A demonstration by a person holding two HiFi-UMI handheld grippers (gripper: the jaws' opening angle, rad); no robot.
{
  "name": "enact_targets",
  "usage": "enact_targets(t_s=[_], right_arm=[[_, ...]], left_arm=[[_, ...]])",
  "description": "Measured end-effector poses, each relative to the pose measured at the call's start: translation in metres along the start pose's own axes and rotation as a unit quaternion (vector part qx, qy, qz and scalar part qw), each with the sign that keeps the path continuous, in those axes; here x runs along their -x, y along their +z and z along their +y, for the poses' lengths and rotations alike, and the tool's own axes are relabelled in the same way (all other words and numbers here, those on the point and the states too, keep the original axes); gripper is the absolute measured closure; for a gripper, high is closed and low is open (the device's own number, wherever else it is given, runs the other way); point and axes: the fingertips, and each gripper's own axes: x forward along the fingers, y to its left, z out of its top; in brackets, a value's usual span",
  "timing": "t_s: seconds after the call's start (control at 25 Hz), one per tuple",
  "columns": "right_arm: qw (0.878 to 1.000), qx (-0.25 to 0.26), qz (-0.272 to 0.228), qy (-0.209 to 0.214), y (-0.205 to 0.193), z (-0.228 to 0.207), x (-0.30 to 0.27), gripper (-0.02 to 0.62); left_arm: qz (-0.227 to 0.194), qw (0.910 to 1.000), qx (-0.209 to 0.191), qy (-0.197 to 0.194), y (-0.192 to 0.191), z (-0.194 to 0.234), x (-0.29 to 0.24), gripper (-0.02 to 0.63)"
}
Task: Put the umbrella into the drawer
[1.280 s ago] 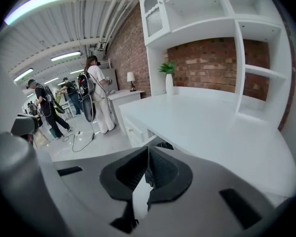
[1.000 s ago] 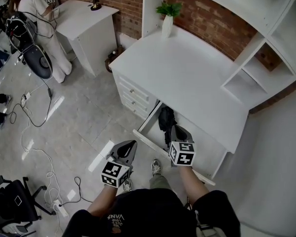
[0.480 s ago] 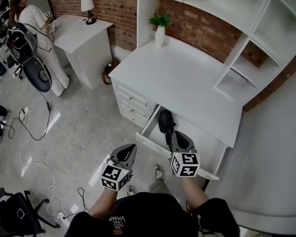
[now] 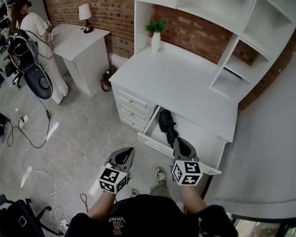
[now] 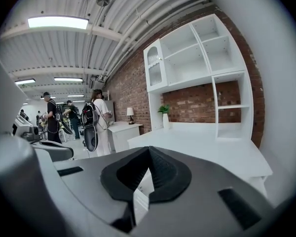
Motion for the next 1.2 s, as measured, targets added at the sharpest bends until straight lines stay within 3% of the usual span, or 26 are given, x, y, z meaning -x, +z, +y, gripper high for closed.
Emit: enact_targets(t_s=[0.68, 1.2], right_arm=[[1.0, -0.004, -0.006, -0.018, -0.024, 0.044, 0.07, 0.595], [1.0, -0.002, 0.017, -0.019, -0.046, 0.047, 0.09, 0.595]], left_arm=[[-0.002, 0.9999, -0.006, -0.013, -0.019, -0.004, 0.065, 0.6], [0.004, 0.9998, -0.002, -0.018, -0.031, -0.013, 0.078, 0.6]])
